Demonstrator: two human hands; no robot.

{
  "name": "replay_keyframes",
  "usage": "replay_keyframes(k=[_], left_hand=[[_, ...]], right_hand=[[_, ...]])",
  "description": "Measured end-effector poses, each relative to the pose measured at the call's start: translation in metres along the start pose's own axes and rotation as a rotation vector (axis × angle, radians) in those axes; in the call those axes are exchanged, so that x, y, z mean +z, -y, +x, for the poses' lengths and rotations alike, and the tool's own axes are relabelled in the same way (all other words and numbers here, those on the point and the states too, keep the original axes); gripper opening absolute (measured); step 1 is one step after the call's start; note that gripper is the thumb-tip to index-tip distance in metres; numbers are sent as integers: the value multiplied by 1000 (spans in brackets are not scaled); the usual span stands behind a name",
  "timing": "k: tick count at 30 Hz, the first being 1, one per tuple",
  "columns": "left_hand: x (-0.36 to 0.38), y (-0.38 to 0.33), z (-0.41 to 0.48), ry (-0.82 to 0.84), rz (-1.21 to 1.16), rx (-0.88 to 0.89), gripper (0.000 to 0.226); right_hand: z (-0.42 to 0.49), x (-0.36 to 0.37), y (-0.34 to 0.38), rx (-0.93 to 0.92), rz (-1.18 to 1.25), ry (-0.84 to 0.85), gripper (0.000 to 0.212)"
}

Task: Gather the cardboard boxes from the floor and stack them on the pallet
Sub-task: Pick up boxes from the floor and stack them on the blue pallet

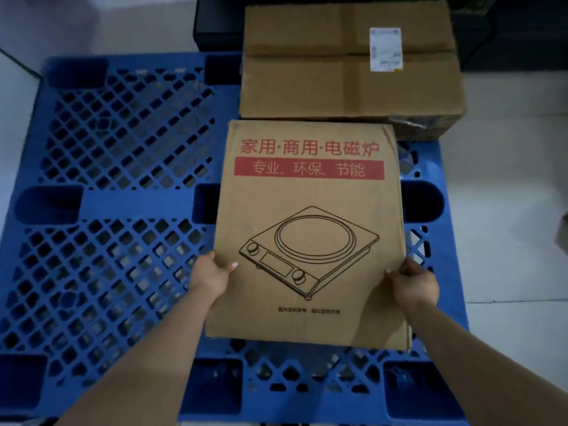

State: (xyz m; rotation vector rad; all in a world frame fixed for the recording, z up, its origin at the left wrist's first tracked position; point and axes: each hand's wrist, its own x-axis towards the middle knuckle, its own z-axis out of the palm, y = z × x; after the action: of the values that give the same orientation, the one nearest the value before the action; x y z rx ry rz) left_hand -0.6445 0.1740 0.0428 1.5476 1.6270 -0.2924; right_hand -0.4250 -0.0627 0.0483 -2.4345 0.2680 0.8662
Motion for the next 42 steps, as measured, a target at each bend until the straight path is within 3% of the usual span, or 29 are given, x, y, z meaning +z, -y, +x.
replay_keyframes(k=[10,13,15,17,22,27,31,37,42], left_hand=[[14,-9,20,-115,64,-47,52],[11,-33,6,-87,296,-76,46],[15,-49,-8,-77,546,-60,59],[19,-72,-29,-48,674,53,66],[26,-157,-130,276,781,450,68],[56,-240,-231,401,846,704,43],[99,-283,-309,420,916,819,33],[213,-304,-438,497,947,914,41],[321,-295,-535,540,861,844,45]], right_hand=[[18,1,19,1,-6,44,30],[19,-6,27,-36,-296,133,38],[10,-8,33,-74,-497,232,58],[-1,-19,36,-111,-565,333,69],[-51,-117,61,-118,-456,529,57],[-88,-243,55,-78,-335,449,64],[-109,-344,8,-17,-308,395,64],[-120,-467,-136,90,-292,256,55],[-110,-543,-272,130,-348,249,53]])
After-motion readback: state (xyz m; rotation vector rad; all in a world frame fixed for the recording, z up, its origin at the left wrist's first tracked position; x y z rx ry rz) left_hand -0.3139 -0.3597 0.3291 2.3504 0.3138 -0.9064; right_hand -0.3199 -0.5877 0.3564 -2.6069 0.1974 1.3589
